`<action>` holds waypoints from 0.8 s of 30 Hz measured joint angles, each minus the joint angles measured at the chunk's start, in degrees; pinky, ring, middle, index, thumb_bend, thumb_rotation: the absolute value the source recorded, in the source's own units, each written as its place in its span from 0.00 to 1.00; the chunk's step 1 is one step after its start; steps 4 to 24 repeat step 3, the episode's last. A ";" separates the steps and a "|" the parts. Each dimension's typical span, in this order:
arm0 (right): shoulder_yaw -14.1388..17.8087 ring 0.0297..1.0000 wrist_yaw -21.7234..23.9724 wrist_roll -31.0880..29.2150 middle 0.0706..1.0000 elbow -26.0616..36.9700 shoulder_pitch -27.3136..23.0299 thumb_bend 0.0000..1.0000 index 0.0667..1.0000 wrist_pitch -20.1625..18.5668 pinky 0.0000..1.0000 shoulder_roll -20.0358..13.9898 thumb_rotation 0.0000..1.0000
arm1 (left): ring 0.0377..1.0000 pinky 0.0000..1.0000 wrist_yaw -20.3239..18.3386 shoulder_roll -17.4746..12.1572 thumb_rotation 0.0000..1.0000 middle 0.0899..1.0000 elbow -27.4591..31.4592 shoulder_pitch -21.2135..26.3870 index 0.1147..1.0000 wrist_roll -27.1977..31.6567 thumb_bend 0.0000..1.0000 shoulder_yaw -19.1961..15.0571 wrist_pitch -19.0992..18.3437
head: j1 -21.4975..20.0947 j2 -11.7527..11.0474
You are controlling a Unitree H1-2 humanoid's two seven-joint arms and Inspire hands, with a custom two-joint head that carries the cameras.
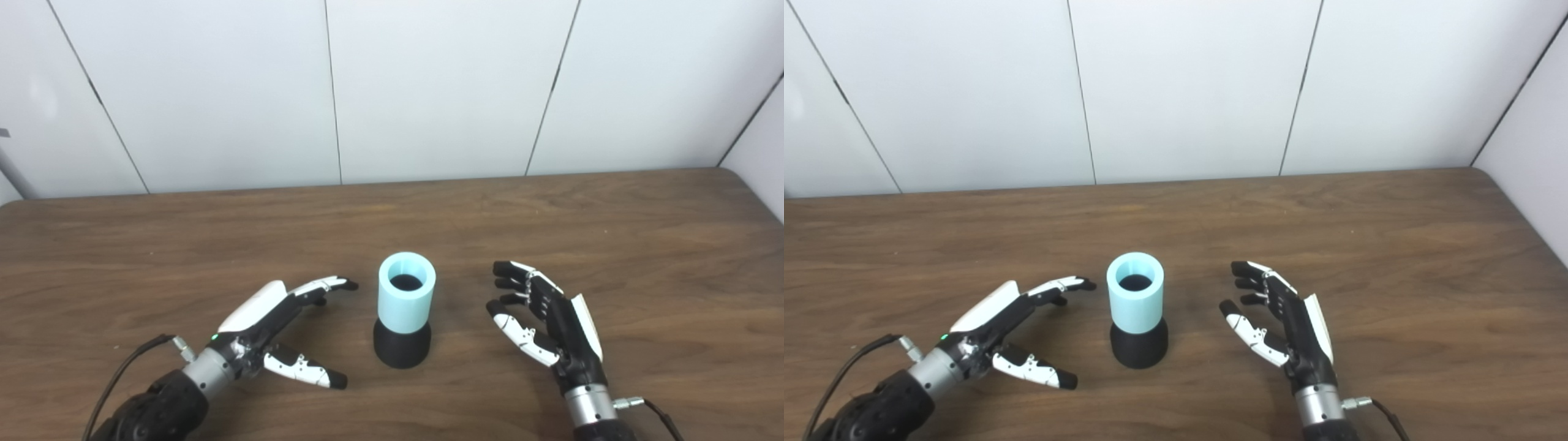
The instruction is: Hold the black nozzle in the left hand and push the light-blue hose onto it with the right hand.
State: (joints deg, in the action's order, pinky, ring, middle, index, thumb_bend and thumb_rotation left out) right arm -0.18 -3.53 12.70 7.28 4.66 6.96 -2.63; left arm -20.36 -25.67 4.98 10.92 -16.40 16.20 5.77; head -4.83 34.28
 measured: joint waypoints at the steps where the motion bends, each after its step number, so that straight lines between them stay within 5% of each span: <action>1: 0.00 0.74 0.00 -0.08 0.74 0.00 -0.04 0.23 0.71 0.00 0.65 0.02 0.36 | 0.81 0.70 0.22 0.04 0.37 0.85 -0.33 -0.22 0.81 0.53 0.76 -0.77 0.60 | 0.00 0.00; 3: 0.04 0.74 0.00 -0.34 0.74 0.00 -0.10 0.23 0.71 0.00 0.65 0.17 0.37 | 0.80 0.69 1.84 0.50 0.42 0.83 -2.08 -1.26 0.80 1.70 0.60 -2.57 2.99 | 0.00 -0.09; 24: 0.04 0.74 0.00 -0.34 0.74 0.00 -0.10 0.23 0.71 0.00 0.65 0.17 0.37 | 0.80 0.69 1.84 0.50 0.42 0.83 -2.08 -1.26 0.80 1.70 0.60 -2.57 2.99 | 0.00 -0.09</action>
